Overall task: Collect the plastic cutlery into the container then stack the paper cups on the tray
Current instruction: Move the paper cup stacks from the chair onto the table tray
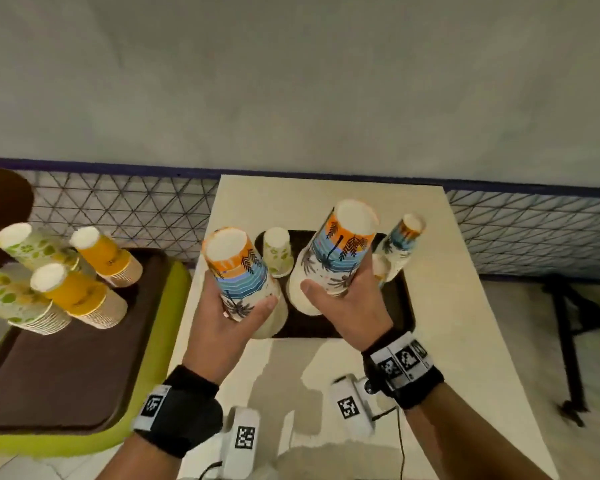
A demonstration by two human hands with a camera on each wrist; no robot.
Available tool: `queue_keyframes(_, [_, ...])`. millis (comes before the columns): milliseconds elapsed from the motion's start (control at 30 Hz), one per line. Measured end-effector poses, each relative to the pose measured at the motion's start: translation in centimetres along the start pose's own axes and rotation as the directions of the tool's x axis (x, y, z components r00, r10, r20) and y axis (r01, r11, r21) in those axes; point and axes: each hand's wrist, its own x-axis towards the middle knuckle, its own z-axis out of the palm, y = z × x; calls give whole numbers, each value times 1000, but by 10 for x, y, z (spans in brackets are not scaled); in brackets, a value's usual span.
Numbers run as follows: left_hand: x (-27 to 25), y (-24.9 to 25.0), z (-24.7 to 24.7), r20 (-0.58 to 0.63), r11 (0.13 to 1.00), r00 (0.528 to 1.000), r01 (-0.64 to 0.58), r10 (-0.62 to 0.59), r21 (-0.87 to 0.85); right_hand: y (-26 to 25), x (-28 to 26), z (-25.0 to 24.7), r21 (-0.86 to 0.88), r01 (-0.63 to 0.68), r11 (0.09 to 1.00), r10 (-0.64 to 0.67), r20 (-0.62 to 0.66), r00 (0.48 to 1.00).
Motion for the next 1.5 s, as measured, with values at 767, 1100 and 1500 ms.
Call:
queue_keyframes(767, [80, -63, 235, 136, 970, 977, 136, -165, 202, 121, 145, -178, -230, -126, 965, 105, -102, 989])
queue_keyframes(1100, [79, -70, 249, 167, 942, 954, 198, -248, 271, 138, 143, -178, -310, -220, 925, 210, -68, 975])
queue_keyframes(1500, [35, -51, 153, 240, 913, 938, 145, -249, 381, 150, 33, -162, -470, -382, 795, 328, -196, 924])
